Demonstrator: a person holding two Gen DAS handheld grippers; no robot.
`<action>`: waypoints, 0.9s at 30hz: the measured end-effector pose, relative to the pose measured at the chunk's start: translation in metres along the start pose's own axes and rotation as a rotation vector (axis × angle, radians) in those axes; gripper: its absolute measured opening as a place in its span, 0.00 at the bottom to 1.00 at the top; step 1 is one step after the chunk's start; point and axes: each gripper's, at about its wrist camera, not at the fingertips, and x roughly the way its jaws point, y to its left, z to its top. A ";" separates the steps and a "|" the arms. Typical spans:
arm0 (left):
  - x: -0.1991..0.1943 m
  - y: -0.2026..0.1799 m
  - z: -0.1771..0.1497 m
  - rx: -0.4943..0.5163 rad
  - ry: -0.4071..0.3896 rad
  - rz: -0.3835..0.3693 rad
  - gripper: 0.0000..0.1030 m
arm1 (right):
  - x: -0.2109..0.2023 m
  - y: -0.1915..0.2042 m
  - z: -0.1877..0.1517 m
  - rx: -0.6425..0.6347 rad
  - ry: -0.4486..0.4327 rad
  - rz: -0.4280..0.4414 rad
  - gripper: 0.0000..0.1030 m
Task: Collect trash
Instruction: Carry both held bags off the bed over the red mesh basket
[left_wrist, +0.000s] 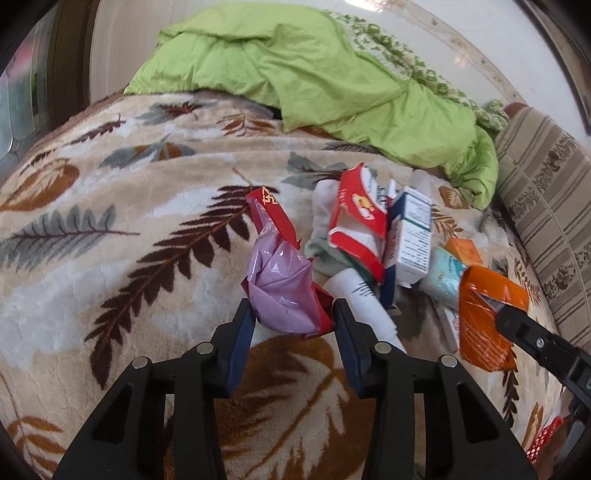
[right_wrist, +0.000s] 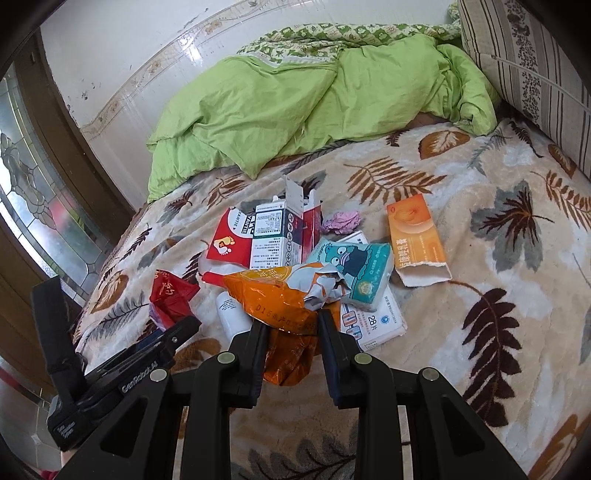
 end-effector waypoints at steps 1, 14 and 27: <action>-0.003 -0.003 0.000 0.013 -0.010 -0.006 0.41 | 0.000 0.001 0.000 -0.003 -0.003 0.002 0.28; -0.026 -0.033 -0.010 0.163 -0.098 0.005 0.41 | -0.004 -0.001 0.001 -0.010 -0.018 -0.010 0.28; -0.039 -0.048 -0.015 0.219 -0.132 -0.031 0.41 | -0.009 -0.002 0.002 0.005 -0.037 -0.009 0.28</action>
